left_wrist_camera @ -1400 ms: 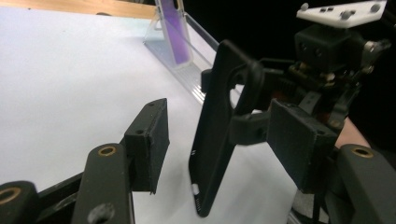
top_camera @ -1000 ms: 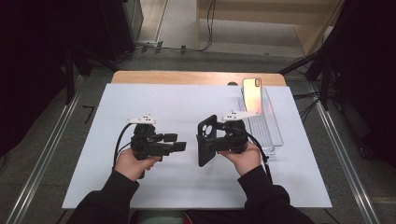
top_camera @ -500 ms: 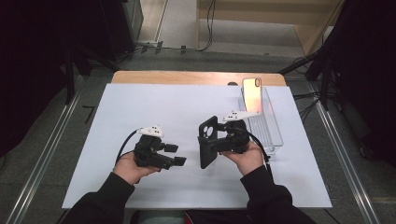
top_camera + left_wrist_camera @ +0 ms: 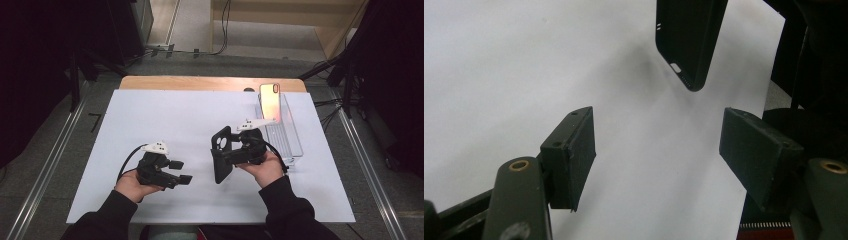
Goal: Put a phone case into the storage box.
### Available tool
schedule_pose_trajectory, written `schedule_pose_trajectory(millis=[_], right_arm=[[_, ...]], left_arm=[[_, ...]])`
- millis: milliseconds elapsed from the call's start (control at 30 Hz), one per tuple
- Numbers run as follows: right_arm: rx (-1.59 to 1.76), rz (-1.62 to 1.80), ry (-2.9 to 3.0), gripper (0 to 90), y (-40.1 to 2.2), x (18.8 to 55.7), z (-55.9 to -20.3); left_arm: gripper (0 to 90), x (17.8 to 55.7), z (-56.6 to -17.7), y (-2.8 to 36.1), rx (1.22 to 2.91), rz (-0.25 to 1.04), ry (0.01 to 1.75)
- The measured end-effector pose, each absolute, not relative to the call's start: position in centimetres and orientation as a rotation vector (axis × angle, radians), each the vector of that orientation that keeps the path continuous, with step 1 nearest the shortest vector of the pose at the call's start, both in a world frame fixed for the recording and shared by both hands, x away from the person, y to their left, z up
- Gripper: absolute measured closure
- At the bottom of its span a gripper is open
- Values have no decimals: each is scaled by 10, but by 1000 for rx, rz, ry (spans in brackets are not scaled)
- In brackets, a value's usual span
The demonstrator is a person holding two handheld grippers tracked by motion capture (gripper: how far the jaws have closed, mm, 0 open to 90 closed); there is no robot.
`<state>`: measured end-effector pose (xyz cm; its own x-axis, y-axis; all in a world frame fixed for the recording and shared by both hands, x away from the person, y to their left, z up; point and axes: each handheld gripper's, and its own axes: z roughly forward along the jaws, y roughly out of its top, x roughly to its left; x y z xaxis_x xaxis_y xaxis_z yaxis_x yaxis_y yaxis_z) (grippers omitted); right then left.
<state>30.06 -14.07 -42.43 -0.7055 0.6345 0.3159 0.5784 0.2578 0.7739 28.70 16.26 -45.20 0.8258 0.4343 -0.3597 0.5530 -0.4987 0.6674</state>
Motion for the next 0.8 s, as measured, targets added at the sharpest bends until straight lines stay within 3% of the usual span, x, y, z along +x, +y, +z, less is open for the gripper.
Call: schedule_pose_trajectory(millis=[800], right_arm=[[1142, 1442, 2503, 120, -147, 305, -414]], left_arm=[[313, 270, -458, 197, 2166, -131, 814]])
